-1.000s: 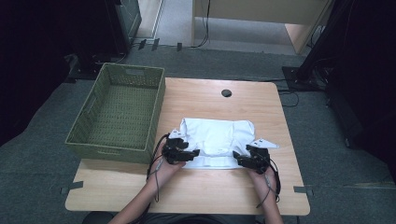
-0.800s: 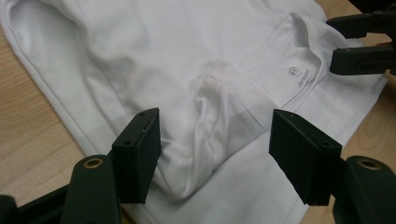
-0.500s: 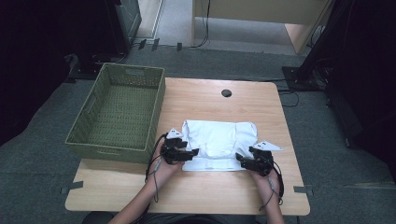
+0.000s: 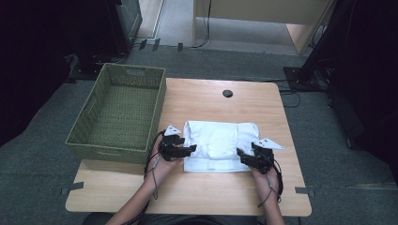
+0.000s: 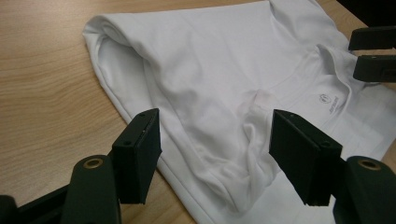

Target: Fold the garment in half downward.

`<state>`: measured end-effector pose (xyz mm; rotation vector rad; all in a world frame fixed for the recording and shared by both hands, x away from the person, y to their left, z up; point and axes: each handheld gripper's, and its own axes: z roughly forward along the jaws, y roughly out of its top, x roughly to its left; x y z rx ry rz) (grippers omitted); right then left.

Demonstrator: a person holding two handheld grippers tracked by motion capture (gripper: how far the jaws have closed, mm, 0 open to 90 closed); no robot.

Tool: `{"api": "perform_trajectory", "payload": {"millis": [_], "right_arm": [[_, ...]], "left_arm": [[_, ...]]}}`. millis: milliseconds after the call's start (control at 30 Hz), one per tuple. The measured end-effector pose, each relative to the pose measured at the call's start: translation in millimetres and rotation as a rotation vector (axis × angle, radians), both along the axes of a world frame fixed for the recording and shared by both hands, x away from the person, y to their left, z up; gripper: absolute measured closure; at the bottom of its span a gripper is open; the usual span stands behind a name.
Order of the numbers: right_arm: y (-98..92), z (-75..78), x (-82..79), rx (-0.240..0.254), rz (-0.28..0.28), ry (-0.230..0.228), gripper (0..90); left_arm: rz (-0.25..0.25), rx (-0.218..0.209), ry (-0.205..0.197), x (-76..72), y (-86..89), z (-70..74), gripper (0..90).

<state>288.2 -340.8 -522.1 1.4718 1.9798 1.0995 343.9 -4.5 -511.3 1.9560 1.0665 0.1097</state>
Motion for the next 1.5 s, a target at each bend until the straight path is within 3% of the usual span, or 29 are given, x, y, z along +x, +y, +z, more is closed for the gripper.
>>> {"api": "perform_trajectory", "payload": {"millis": [267,533,1500], "right_arm": [[13.2,-7.3,8.0,-0.051,-0.014,0.021,28.2],[8.6,-9.9,5.1,-0.082,-0.001,0.042,28.0],[-15.8,-10.0,-2.2,-0.071,0.019,0.047,25.5]], "left_arm": [[0.013,0.016,0.0,6.6,0.8,-3.7,34.4],[0.013,0.022,-0.004,6.8,1.0,-5.1,34.4],[0.021,0.028,-0.032,12.0,-2.2,-5.4,33.6]]}}
